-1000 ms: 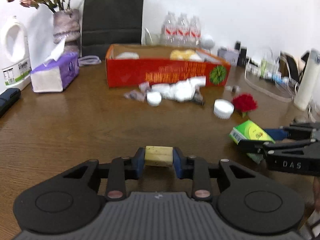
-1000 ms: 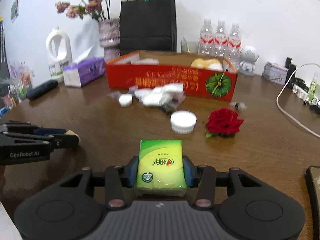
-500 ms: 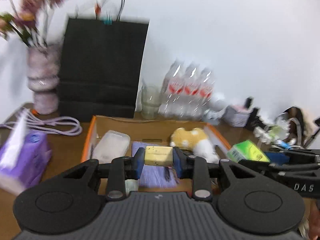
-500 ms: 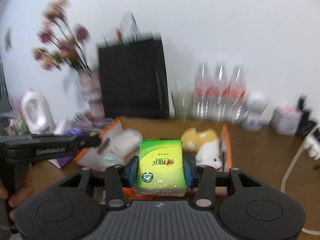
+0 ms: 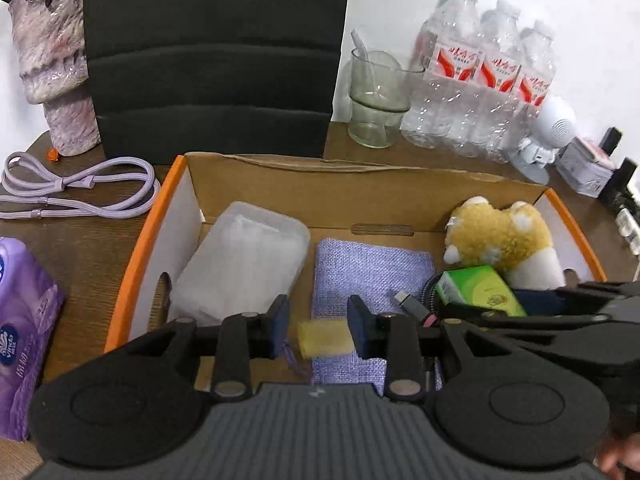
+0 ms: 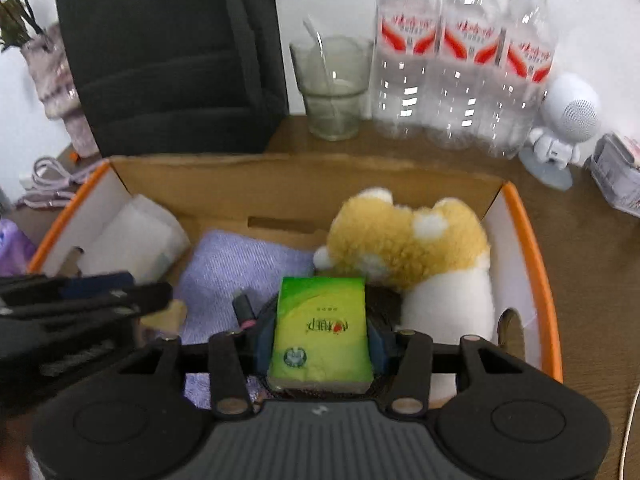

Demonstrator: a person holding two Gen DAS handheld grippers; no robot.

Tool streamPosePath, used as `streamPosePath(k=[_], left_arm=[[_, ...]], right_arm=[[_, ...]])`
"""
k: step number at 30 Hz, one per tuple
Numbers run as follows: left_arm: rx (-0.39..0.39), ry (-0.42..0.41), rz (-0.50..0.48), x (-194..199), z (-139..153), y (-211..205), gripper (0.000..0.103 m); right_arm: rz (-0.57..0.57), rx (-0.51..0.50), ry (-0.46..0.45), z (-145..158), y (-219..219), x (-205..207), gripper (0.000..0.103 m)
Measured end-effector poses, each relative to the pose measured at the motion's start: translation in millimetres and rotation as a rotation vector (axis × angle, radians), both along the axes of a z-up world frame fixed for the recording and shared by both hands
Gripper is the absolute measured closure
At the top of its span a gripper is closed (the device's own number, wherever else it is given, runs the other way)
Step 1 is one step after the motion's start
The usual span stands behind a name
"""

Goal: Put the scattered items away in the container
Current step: 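Carry the soap bar and green soap box into the cardboard box and open both grippers, then lift both open grippers out of the box toward the remaining items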

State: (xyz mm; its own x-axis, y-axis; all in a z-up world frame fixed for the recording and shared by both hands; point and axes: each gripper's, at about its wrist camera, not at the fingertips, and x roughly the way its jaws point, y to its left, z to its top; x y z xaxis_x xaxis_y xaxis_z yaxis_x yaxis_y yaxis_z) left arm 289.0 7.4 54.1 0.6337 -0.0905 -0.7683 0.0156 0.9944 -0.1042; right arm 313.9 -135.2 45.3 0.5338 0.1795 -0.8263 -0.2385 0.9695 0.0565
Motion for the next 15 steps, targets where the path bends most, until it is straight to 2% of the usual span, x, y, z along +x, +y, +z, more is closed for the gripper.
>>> streamPosePath(k=[2, 5, 7, 8, 9, 11, 13, 15], left_arm=[[0.012, -0.009, -0.001, -3.6, 11.7, 4.2, 0.063], [0.030, -0.011, -0.002, -10.0, 34.2, 9.5, 0.051], [0.021, 0.034, 0.006, -12.0, 45.9, 12.9, 0.025], [0.015, 0.074, 0.012, -13.0, 50.5, 15.4, 0.022], [0.011, 0.113, 0.021, -14.2, 54.5, 17.9, 0.021], [0.019, 0.169, 0.060, -18.9, 63.2, 22.4, 0.019], [0.032, 0.169, 0.083, -28.3, 73.6, 23.7, 0.009], [0.051, 0.128, 0.095, -43.5, 85.7, 22.0, 0.002]], right_arm=[[-0.011, 0.012, -0.008, 8.7, -4.1, -4.9, 0.034], [-0.037, 0.086, -0.012, 36.4, -17.4, -11.4, 0.031], [-0.062, 0.094, -0.013, 56.8, -26.0, -14.4, 0.027], [-0.075, 0.088, -0.004, 66.3, -30.2, -15.9, 0.019], [-0.087, 0.078, 0.014, 74.1, -33.7, -17.0, 0.016], [-0.108, 0.051, 0.050, 89.6, -39.5, -21.2, 0.015], [-0.110, 0.019, 0.055, 104.0, -40.4, -32.0, 0.015], [-0.095, -0.004, 0.040, 112.4, -36.9, -46.0, 0.010]])
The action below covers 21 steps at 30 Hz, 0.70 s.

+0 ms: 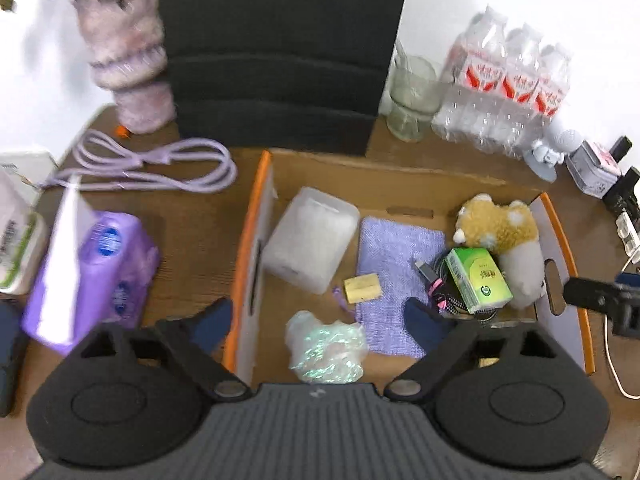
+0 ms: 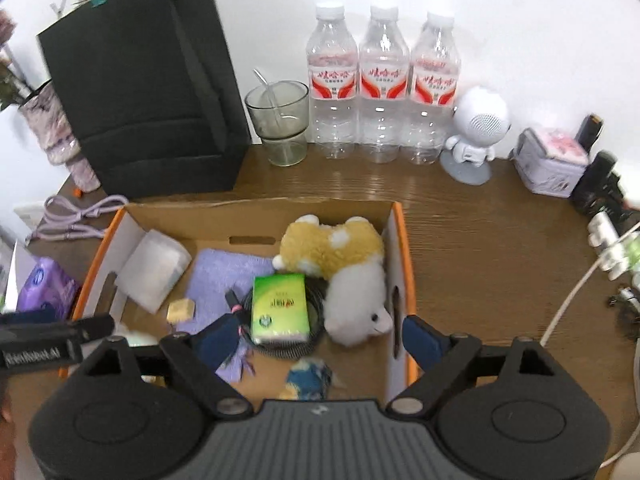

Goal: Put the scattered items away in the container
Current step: 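Lift both open grippers out of the box toward the remaining items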

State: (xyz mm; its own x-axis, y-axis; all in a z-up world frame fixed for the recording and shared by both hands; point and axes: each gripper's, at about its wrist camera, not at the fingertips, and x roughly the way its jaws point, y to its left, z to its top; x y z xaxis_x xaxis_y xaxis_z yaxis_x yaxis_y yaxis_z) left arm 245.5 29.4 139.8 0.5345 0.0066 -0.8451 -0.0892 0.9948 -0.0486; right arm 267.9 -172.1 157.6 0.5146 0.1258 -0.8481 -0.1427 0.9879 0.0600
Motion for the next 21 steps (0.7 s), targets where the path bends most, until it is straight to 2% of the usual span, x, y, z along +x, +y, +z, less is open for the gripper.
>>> streamPosePath(k=[2, 3, 4, 5, 7, 8, 9, 11, 13, 19, 21], left_arm=[[0.014, -0.057, 0.007, -16.7, 9.8, -1.7, 0.002], [0.036, -0.116, 0.021, -29.1, 15.7, -3.1, 0.002], [0.061, -0.200, 0.034, -45.0, 20.6, -5.2, 0.001], [0.076, -0.320, 0.038, -67.6, 23.4, -7.4, 0.000], [0.048, -0.557, 0.006, -115.7, 16.4, -5.4, 0.000], [0.023, -0.643, -0.001, -136.3, 8.7, -4.0, 0.000], [0.005, -0.688, 0.001, -149.5, 1.5, -3.5, 0.000], [-0.015, -0.706, 0.014, -161.7, -9.5, -3.7, 0.000], [-0.023, -0.695, 0.003, -163.0, -13.2, -4.5, 0.000], [-0.020, -0.706, -0.010, -173.3, -9.0, -3.1, 0.000], [0.011, -0.692, -0.004, -182.3, -12.7, -2.1, 0.000]], right_arm=[[0.018, -0.015, -0.044, 5.6, 2.3, -14.0, 0.008], [0.028, -0.016, -0.083, 8.1, 3.9, -23.9, 0.008], [0.037, -0.010, -0.143, 10.7, 4.6, -38.0, 0.008], [0.045, 0.001, -0.226, 12.4, 4.0, -54.5, 0.008], [0.062, 0.034, -0.422, 9.1, 1.0, -93.2, 0.007], [0.074, 0.063, -0.503, 3.9, -1.1, -111.9, 0.005], [0.087, 0.091, -0.556, -2.2, -2.9, -125.3, 0.004], [0.106, 0.131, -0.614, -13.1, -4.6, -143.2, 0.004], [0.097, 0.123, -0.639, -18.5, -2.5, -149.4, 0.004], [0.066, 0.166, -0.636, -16.6, -7.4, -152.9, 0.004], [0.054, 0.161, -0.634, -18.4, -8.3, -163.4, 0.004]])
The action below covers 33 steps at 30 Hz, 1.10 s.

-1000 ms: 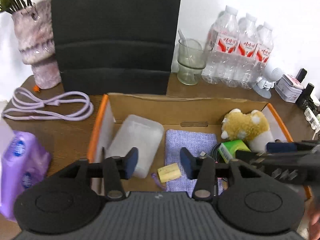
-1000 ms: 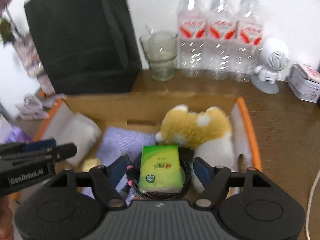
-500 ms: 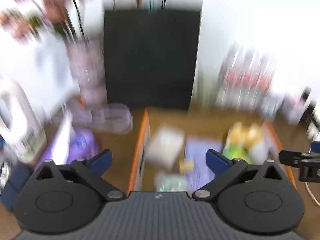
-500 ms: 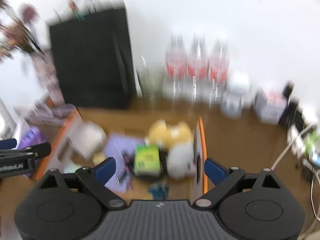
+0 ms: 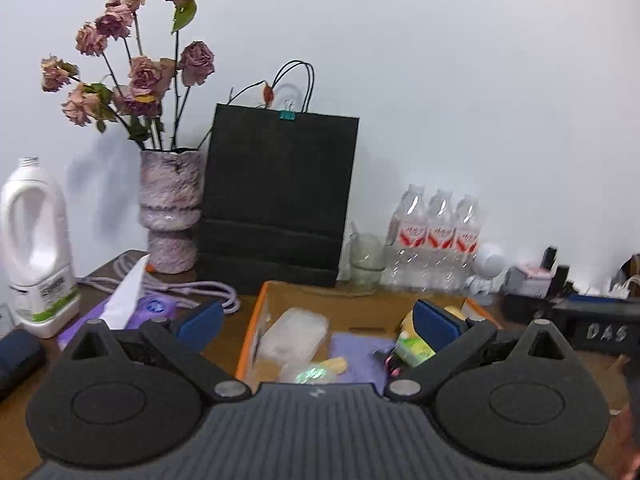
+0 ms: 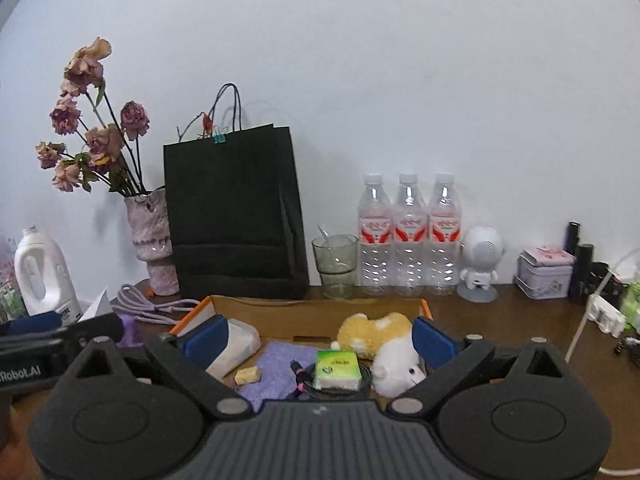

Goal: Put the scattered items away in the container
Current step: 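Lift both open grippers out of the box toward the remaining items, then grasp the small white cap with the left gripper while the right gripper grasps the white round lid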

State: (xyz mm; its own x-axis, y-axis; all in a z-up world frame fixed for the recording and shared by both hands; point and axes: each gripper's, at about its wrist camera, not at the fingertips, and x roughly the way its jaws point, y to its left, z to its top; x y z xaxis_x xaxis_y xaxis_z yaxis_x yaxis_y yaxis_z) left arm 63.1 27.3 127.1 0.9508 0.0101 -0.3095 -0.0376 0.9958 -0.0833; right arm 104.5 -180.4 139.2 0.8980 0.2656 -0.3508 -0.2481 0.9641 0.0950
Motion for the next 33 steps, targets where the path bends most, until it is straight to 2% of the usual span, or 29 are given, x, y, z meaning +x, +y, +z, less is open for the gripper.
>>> streamPosePath(k=[3, 7, 11, 15, 20, 26, 29, 30, 31, 33], left_arm=[[0.052, 0.037, 0.036, -27.0, -15.6, -2.7, 0.000], [0.006, 0.062, 0.075, -80.9, -50.6, -2.9, 0.000], [-0.056, 0.113, 0.085, -131.5, -84.9, -3.6, 0.000], [0.006, 0.122, 0.108, -178.1, -104.7, -9.8, 0.000], [0.005, 0.158, 0.086, -204.5, -113.9, -8.7, 0.000], [0.014, 0.206, 0.051, -182.7, -112.8, -10.5, 0.000], [0.021, 0.206, -0.015, -143.6, -105.6, -15.1, 0.008], [0.035, 0.202, -0.037, -127.1, -105.0, -18.2, 0.019], [0.055, 0.205, -0.042, -108.4, -105.1, -22.9, 0.034], [0.063, 0.231, -0.069, -73.2, -107.5, -30.9, 0.045]], right_arm=[[0.000, -0.002, -0.024, -12.1, -2.9, -35.6, 0.004], [0.039, -0.012, -0.010, -47.2, -7.7, -91.9, 0.004], [0.030, -0.042, 0.068, -89.1, -9.8, -135.6, 0.004], [0.041, -0.028, 0.127, -113.9, -15.8, -182.1, 0.004], [0.052, -0.028, 0.185, -134.3, -25.2, -221.7, 0.005], [0.040, -0.055, 0.171, -133.1, -27.4, -226.5, 0.008], [0.029, -0.036, 0.185, -131.0, -29.4, -217.1, 0.010], [0.028, -0.030, 0.190, -130.6, -29.9, -214.4, 0.010], [0.027, -0.025, 0.195, -130.6, -30.2, -211.9, 0.010], [0.024, -0.033, 0.199, -130.4, -29.1, -208.6, 0.010]])
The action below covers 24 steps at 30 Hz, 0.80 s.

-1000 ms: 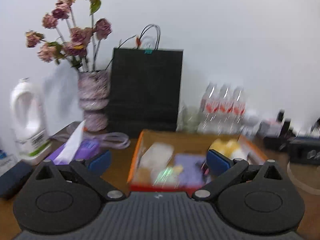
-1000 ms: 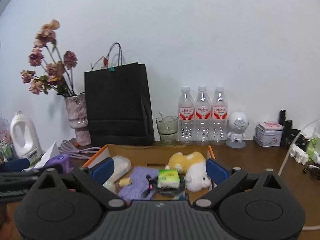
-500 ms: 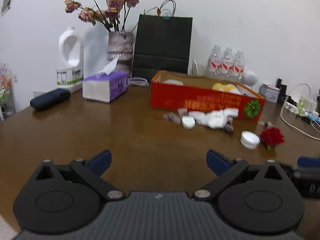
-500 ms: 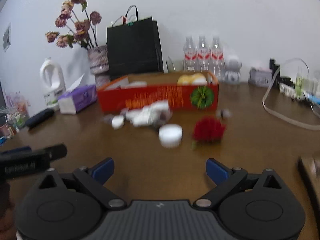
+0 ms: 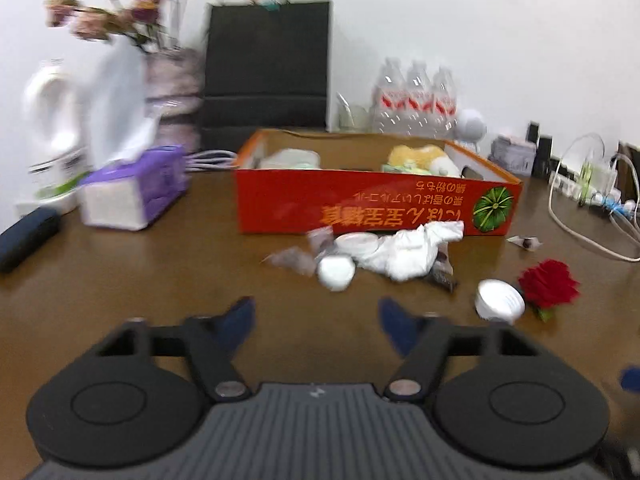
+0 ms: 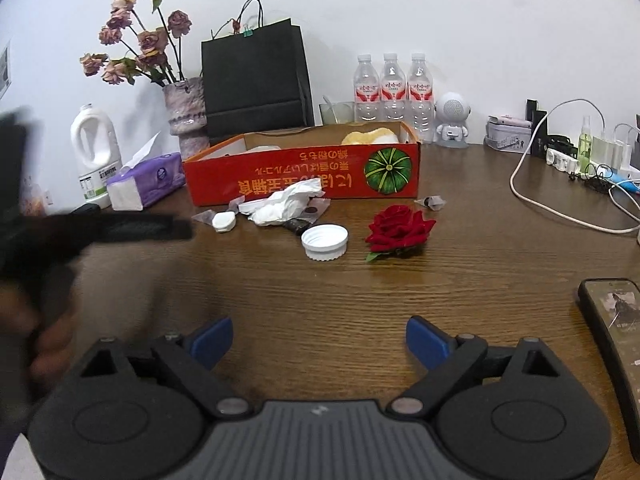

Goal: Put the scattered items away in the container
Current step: 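Grasp the small white cap with the left gripper while the right gripper grasps the white round lid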

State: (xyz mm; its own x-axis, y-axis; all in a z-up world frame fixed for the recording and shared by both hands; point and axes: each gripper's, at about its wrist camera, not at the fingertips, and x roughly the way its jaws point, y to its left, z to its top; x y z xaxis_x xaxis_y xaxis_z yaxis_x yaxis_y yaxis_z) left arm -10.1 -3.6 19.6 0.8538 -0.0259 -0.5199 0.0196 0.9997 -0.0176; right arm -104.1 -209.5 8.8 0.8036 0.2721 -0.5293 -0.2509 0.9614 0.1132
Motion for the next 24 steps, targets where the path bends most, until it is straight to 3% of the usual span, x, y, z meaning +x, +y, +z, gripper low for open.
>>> streamPosePath(k=[5, 6, 7, 8, 12, 14, 18, 21, 24], left_arm=[[-0.017, 0.035, -0.028, 52.6, -9.9, -6.7, 0.046], [-0.030, 0.045, -0.040, 57.2, -10.9, -6.0, 0.050], [-0.035, 0.056, -0.044, 60.6, -12.4, -5.2, 0.070], [-0.035, 0.070, -0.039, 63.2, -13.7, -3.7, 0.074], [-0.077, 0.031, -0.050, 45.9, -8.9, 12.2, 0.075], [-0.100, -0.020, -0.020, 30.1, -1.4, 26.2, 0.075], [-0.166, -0.054, 0.055, 13.4, -0.2, 55.3, 0.075], [-0.174, -0.067, 0.085, 14.2, -2.9, 64.5, 0.075], [-0.192, -0.063, 0.080, 16.4, -3.0, 69.0, 0.075]], right_arm=[[0.001, -0.027, -0.025, 6.4, 0.7, 5.0, 0.011], [0.004, -0.026, -0.033, 9.0, 0.3, 8.0, 0.012], [0.010, -0.023, -0.044, 12.3, 1.3, 12.2, 0.012], [0.019, -0.021, -0.052, 15.9, 2.8, 17.6, 0.012], [0.056, -0.016, -0.090, 34.7, 16.1, 49.8, 0.017], [0.083, -0.017, -0.100, 43.1, 26.0, 71.4, 0.026], [0.192, -0.060, -0.049, 45.4, 68.1, 128.1, 0.038], [0.290, -0.070, -0.032, 39.5, 101.0, 166.9, 0.046], [0.305, -0.105, 0.028, 29.9, 122.7, 200.2, 0.053]])
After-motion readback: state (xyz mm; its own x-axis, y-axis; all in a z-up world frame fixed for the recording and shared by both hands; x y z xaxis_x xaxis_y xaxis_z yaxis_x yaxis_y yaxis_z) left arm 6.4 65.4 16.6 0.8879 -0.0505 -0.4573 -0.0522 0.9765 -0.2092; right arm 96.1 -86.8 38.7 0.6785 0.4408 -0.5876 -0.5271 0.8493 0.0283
